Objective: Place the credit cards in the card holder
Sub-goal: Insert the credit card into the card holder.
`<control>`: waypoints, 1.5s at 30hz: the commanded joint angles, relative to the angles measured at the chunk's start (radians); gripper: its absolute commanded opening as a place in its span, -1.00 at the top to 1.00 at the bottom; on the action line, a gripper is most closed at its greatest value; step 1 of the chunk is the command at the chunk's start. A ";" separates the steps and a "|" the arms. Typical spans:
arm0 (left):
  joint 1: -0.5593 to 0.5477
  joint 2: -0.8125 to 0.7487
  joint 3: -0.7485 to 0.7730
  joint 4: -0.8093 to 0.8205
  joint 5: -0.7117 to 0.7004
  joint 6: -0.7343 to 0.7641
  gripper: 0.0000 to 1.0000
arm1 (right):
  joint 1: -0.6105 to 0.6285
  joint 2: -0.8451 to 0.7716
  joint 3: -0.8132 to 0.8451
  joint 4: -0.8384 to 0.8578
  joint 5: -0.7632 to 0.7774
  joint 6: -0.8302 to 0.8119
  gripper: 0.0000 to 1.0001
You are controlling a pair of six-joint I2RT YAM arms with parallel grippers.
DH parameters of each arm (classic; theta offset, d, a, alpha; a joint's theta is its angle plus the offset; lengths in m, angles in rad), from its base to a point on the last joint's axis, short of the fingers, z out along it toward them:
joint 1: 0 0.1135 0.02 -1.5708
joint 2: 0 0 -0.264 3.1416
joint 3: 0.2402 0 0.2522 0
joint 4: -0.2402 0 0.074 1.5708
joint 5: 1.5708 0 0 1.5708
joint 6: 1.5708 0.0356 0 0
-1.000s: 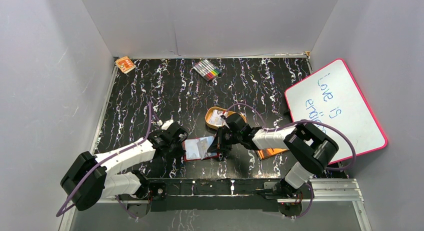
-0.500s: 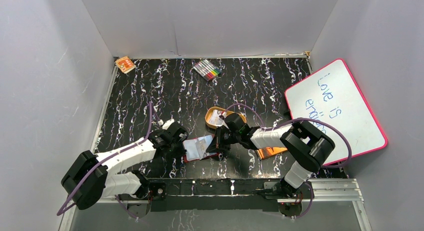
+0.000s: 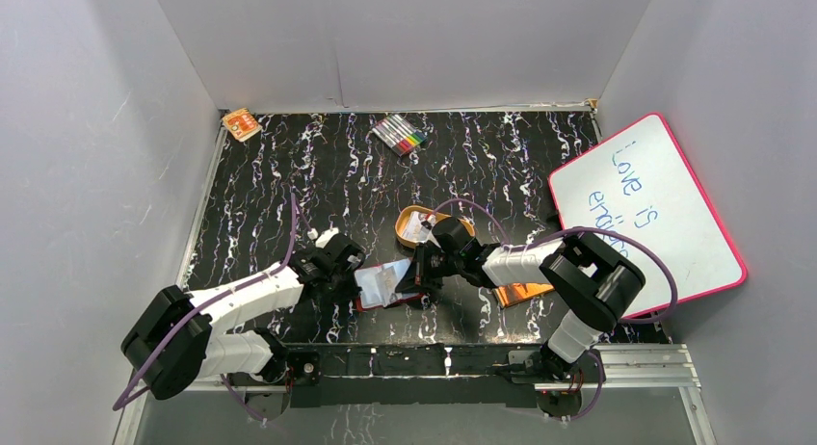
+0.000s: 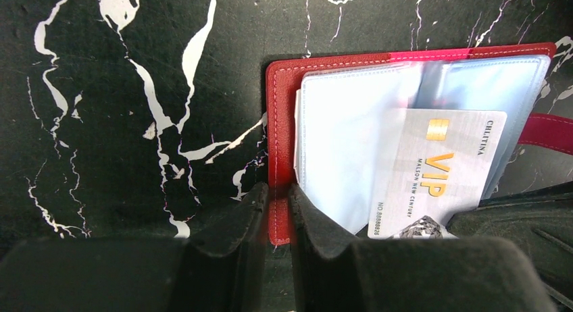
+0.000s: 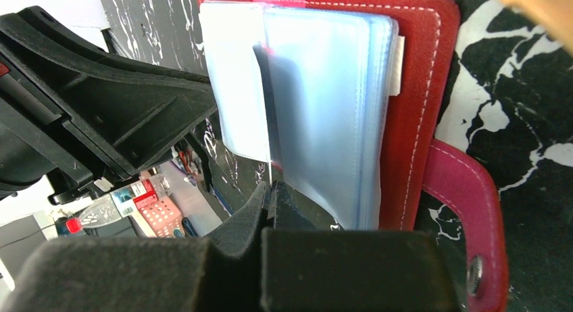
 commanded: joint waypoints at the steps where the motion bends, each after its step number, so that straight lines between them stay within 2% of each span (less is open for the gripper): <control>1: 0.005 0.025 -0.040 -0.068 -0.018 0.012 0.70 | 0.006 0.008 0.017 0.063 0.028 0.015 1.00; 31: 0.005 0.019 -0.059 -0.055 -0.002 0.007 0.71 | 0.047 0.118 0.079 0.129 0.025 0.021 1.00; 44: 0.005 0.007 -0.054 -0.070 -0.011 0.001 0.71 | 0.057 0.106 0.095 0.074 0.031 -0.008 1.00; 45: 0.005 0.002 -0.053 -0.075 -0.014 0.001 0.71 | 0.058 0.096 0.097 0.056 0.038 -0.017 0.94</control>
